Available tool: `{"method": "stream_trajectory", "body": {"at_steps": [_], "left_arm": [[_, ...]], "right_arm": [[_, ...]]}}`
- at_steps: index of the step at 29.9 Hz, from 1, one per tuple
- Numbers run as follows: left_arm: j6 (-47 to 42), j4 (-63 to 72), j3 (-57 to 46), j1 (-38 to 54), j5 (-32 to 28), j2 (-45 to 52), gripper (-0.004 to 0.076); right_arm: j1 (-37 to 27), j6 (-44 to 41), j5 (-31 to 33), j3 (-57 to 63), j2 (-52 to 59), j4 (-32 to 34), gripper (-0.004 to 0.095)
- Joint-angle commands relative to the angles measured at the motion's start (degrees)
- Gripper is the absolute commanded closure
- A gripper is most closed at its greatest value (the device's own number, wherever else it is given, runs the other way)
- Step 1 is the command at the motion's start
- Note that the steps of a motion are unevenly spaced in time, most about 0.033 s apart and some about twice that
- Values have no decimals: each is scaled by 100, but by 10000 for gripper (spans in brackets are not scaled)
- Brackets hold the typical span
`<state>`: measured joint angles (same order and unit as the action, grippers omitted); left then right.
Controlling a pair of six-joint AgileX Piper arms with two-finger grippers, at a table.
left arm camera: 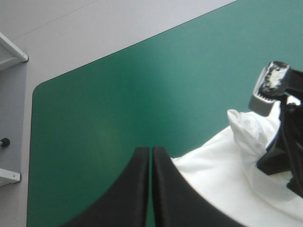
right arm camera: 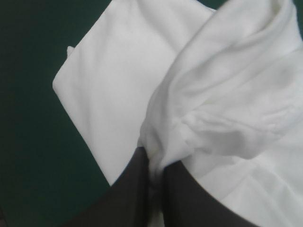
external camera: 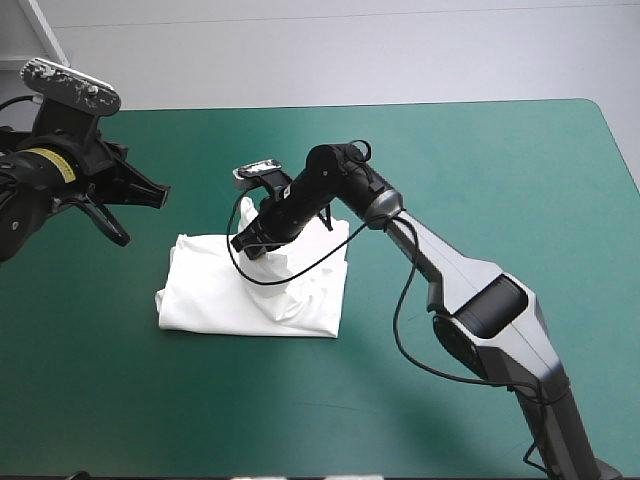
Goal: Fold the cloth
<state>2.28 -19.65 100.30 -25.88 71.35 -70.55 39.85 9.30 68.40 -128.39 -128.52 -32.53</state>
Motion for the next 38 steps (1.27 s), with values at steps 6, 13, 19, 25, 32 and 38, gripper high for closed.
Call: {"method": "stream_trajectory", "body": {"at_steps": [6,13,19,25,32,38], "left_arm": [[2,-89,166,-5,218,116,705],[25,-57,166,-5,218,105,705],[25,-49,166,-5,218,105,705],[25,-49,166,-5,218,105,705],[25,-49,166,-5,228,105,705],[25,-155,166,-5,228,219,705]], "right_arm": [[415,45,-98,-877,-37,-696,919],[682,4,-315,-1252,-51,-552,919],[682,59,-183,-1252,-152,-501,611],[692,1125,-198,-1254,-152,-2654,362],[600,554,-91,-1265,-52,-1975,428],[512,-240,-79,-1162,480,380,451]]}}
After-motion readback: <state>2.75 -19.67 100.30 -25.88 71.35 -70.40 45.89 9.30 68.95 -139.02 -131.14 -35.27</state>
